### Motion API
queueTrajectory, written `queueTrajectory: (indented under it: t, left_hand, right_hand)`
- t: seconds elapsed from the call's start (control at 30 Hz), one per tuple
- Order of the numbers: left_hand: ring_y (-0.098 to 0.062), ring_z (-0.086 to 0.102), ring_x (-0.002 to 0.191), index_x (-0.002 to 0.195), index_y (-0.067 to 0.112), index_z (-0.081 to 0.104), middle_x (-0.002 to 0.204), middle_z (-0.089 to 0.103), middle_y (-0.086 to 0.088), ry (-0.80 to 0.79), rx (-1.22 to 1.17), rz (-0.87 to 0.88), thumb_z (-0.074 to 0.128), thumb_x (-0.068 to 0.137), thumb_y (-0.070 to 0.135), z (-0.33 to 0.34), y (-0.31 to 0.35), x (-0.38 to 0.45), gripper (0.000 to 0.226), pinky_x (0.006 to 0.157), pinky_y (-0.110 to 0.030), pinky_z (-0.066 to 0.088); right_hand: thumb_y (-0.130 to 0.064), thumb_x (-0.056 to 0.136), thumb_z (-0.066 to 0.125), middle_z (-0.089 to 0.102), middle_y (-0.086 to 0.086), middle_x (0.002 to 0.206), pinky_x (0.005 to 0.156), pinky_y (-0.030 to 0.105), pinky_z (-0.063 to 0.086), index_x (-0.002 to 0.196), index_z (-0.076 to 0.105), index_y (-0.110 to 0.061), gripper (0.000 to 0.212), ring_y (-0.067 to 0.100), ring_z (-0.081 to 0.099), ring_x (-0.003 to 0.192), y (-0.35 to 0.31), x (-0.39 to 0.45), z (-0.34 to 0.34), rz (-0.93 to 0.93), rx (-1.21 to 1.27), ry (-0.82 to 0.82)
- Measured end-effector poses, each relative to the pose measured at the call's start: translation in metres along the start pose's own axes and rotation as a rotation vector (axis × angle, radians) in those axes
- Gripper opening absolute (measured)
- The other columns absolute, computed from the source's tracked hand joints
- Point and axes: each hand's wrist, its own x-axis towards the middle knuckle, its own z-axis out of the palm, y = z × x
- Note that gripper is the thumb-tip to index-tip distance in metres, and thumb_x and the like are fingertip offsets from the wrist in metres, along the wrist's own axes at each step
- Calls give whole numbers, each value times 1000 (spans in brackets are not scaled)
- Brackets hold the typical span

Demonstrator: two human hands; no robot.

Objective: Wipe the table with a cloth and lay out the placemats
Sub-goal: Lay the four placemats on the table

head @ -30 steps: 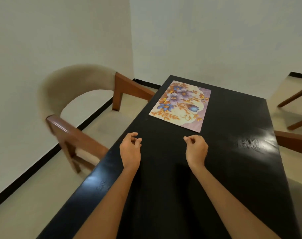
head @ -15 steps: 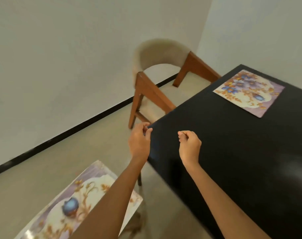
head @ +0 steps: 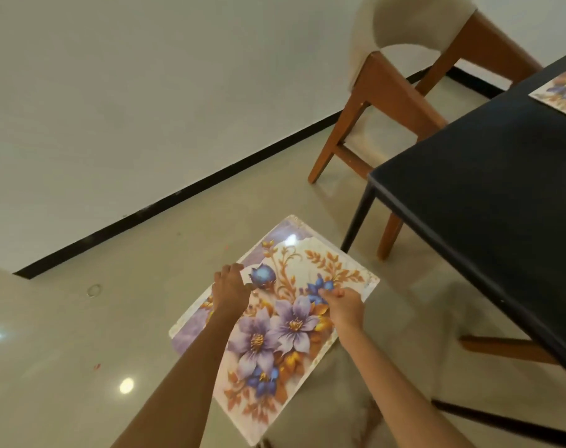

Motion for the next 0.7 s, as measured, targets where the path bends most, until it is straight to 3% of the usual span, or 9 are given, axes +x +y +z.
queueTrajectory:
  t: [0.1,0.2,0.27,0.43,0.6,0.7]
  left_hand:
    - [-33,39,125,136,11,44,135,47,-12,-95,47,-27,71,83,28,11,-33,0,62,101,-41,34]
    - [-32,37,127,138,10,40,138,44,-13,-155,53,-4,71,83,31,21,-53,8,66,104,-39,30]
    - [-32,37,126,138,11,40,136,45,-13,-182,49,18,72,82,34,25,-63,17,68,104,-38,29]
    - [-34,40,124,134,7,44,131,48,-15,-217,5,0,76,77,33,23,-78,38,71,102,-39,30]
    - [-31,38,126,135,10,44,133,47,-13,-225,-37,-34,77,76,35,23,-81,47,72,103,-37,28]
    - [-33,39,126,135,12,46,133,47,-14,-188,-67,-101,77,77,31,20,-78,50,68,104,-37,28]
  right_hand:
    - [-30,85,67,68,17,97,67,31,42,97,70,-2,30,33,63,93,34,-12,24,74,-248,30]
    - [-26,80,72,60,21,121,79,39,49,121,59,-3,48,40,59,108,55,-22,42,233,-294,130]
    - [-29,78,75,53,21,129,88,46,49,126,50,0,61,42,55,114,60,-30,50,330,-338,212]
    - [-34,79,75,49,21,130,90,45,45,127,45,2,67,42,52,115,61,-34,64,337,-427,282]
    - [-35,83,71,55,19,129,95,43,40,125,50,-2,58,37,50,118,60,-32,63,364,-470,326]
    - [-32,90,62,60,21,122,91,44,44,120,52,-1,45,40,55,112,62,-32,62,360,-413,338]
